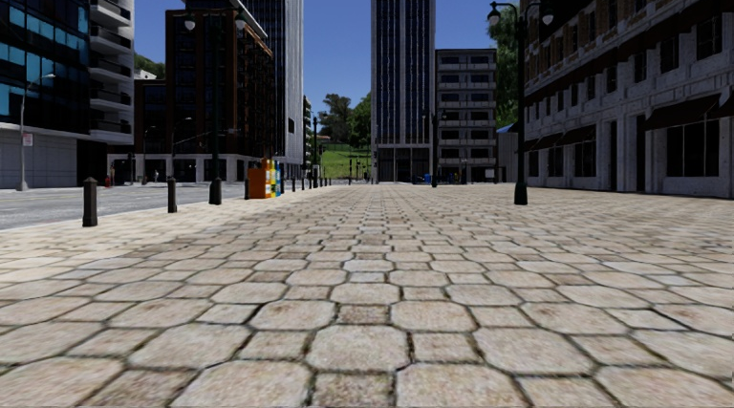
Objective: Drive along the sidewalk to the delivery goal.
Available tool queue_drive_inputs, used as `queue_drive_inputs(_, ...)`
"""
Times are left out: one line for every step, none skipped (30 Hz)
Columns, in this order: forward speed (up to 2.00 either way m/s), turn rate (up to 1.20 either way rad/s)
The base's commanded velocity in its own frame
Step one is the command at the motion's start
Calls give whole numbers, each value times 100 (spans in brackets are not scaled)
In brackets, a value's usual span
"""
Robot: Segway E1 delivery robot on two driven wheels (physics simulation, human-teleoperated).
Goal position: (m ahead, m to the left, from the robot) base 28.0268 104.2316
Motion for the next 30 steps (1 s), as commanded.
queue_drive_inputs(118,0)
queue_drive_inputs(118,0)
queue_drive_inputs(118,0)
queue_drive_inputs(118,0)
queue_drive_inputs(119,0)
queue_drive_inputs(119,0)
queue_drive_inputs(119,0)
queue_drive_inputs(120,0)
queue_drive_inputs(121,0)
queue_drive_inputs(125,0)
queue_drive_inputs(127,0)
queue_drive_inputs(127,0)
queue_drive_inputs(129,0)
queue_drive_inputs(130,0)
queue_drive_inputs(131,0)
queue_drive_inputs(131,0)
queue_drive_inputs(131,0)
queue_drive_inputs(131,0)
queue_drive_inputs(131,0)
queue_drive_inputs(131,0)
queue_drive_inputs(131,0)
queue_drive_inputs(131,0)
queue_drive_inputs(131,0)
queue_drive_inputs(131,0)
queue_drive_inputs(131,0)
queue_drive_inputs(131,0)
queue_drive_inputs(131,0)
queue_drive_inputs(131,0)
queue_drive_inputs(131,0)
queue_drive_inputs(131,0)
